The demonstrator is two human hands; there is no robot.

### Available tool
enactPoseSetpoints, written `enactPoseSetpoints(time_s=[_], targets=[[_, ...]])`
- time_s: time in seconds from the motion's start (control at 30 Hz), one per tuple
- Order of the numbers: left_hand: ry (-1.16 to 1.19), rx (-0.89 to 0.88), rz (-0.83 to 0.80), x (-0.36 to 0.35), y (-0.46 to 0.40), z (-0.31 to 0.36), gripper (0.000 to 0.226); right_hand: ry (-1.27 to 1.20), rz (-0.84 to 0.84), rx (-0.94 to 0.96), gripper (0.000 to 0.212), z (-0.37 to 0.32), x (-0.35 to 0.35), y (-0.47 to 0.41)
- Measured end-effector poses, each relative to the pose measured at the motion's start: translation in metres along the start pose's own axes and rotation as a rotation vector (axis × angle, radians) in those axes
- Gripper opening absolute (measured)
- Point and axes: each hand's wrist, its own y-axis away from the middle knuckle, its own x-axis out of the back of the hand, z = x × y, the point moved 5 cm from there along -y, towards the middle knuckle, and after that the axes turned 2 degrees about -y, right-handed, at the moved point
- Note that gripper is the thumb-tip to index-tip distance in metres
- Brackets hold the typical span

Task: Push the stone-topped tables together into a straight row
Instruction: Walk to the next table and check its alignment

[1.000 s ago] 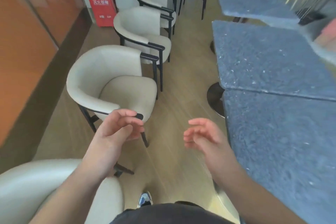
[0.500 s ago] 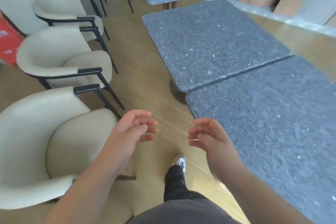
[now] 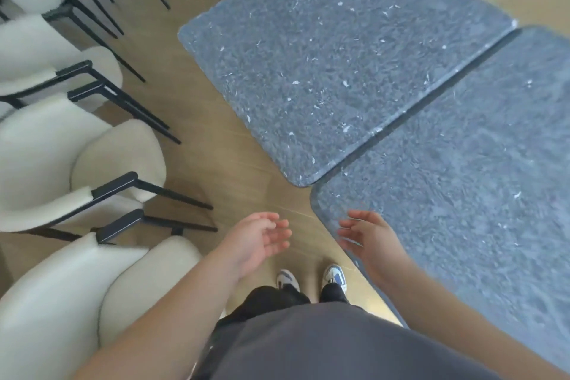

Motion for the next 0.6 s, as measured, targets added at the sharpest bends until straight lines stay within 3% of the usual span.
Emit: enactPoseSetpoints(time_s=[0.37,0.5,0.6], targets=[[-0.354,0.395,-0.192,-0.042,-0.127,-0.007,0.012,-0.460,0.380,-0.214,0.021,0.056,0.045,-0.042],[-0.500,0.513,-0.265,-0.042,-0.156,0.010,0.014,-0.508,0.437,-0.409,0.054,0.096,0.025,-0.033],[-0.479,0.559,-0.263,-0.053,-0.173,0.010,0.042,-0.673,0.390,-0.487,0.079,0.123,0.008,-0.036]])
